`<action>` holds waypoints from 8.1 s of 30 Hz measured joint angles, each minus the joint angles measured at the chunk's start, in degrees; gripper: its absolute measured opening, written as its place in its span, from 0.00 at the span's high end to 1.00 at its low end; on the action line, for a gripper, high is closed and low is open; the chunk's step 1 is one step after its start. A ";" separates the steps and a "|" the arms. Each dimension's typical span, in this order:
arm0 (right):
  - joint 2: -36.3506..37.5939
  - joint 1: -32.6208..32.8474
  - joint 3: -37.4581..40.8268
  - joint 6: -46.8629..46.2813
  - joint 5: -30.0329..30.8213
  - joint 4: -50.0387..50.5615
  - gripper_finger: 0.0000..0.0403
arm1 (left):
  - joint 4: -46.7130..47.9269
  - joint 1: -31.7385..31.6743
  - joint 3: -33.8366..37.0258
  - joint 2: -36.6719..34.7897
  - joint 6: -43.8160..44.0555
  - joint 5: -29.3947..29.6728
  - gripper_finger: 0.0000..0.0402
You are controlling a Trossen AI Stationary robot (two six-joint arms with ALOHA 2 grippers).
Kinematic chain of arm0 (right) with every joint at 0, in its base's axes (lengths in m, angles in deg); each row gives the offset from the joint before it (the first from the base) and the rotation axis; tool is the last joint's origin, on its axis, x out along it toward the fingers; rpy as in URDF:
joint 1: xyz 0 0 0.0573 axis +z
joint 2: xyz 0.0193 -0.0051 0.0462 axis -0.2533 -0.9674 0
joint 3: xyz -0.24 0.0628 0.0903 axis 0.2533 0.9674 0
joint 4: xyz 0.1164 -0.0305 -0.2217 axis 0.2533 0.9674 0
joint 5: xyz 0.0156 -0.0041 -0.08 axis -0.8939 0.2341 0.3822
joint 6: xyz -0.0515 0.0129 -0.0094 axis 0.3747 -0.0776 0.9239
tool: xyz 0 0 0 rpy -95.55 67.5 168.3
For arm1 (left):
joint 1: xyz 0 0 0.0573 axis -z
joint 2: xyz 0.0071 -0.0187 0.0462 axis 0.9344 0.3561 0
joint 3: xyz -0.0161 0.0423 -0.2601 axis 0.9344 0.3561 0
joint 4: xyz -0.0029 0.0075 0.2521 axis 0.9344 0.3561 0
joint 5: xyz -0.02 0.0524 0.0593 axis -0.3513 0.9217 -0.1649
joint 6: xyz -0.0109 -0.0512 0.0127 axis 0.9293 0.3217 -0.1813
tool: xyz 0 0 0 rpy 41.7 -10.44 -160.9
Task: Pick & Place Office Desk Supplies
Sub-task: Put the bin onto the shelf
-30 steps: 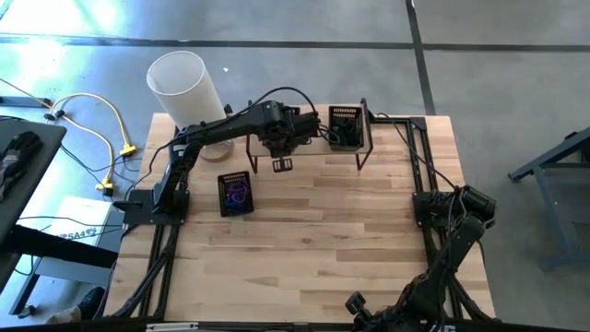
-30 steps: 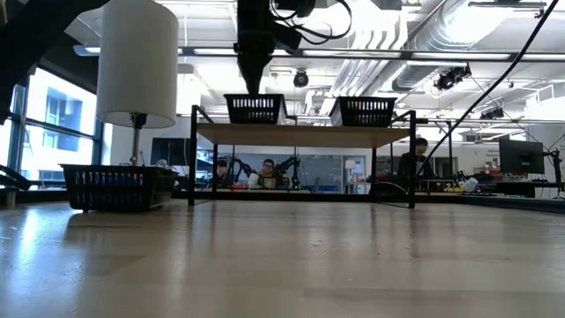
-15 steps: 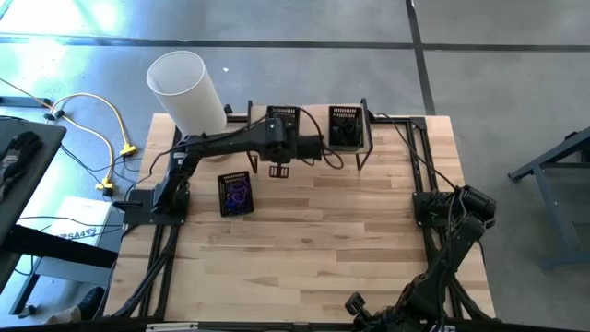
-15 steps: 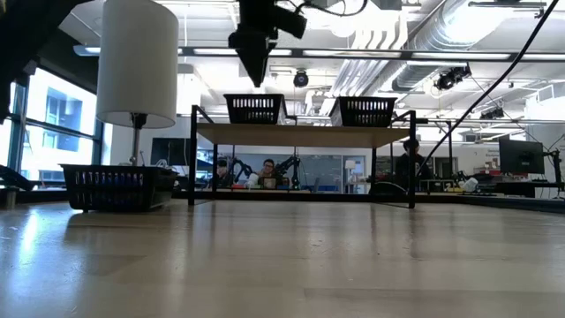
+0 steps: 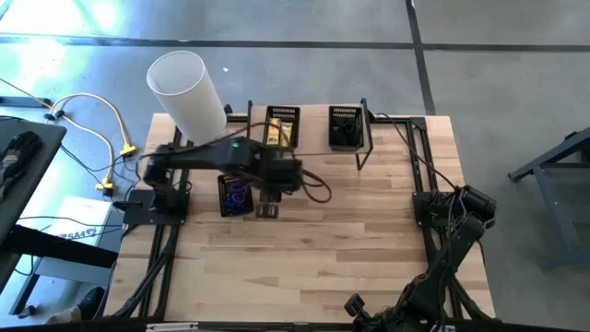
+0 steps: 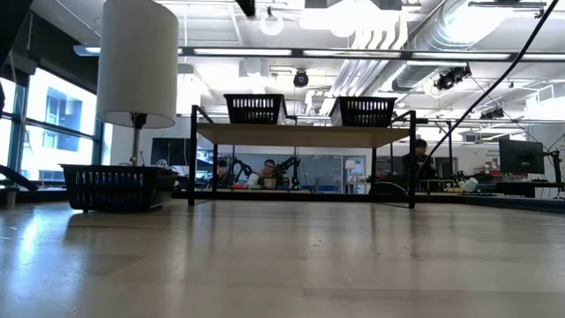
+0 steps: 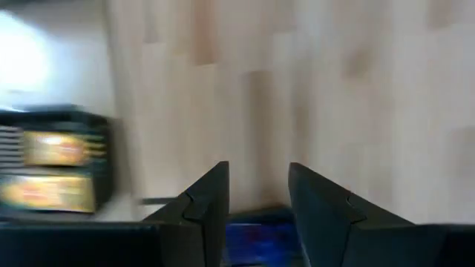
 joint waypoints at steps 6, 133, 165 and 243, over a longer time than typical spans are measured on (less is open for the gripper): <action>0.00 0.00 0.00 0.04 -0.11 -0.51 0.73 | -0.10 1.14 2.93 -5.86 9.97 -6.02 0.67; -0.68 -8.72 0.02 0.28 -3.36 -2.39 0.73 | -40.23 -16.19 28.65 -10.02 -24.04 -15.25 1.00; -0.59 -6.93 0.02 -7.64 -0.81 -3.44 0.73 | -44.51 -16.74 28.65 -10.45 -27.61 -16.71 1.00; -0.57 -7.10 0.02 -9.14 1.08 -1.94 0.73 | -47.22 -15.28 28.76 -2.80 -24.42 1.32 0.72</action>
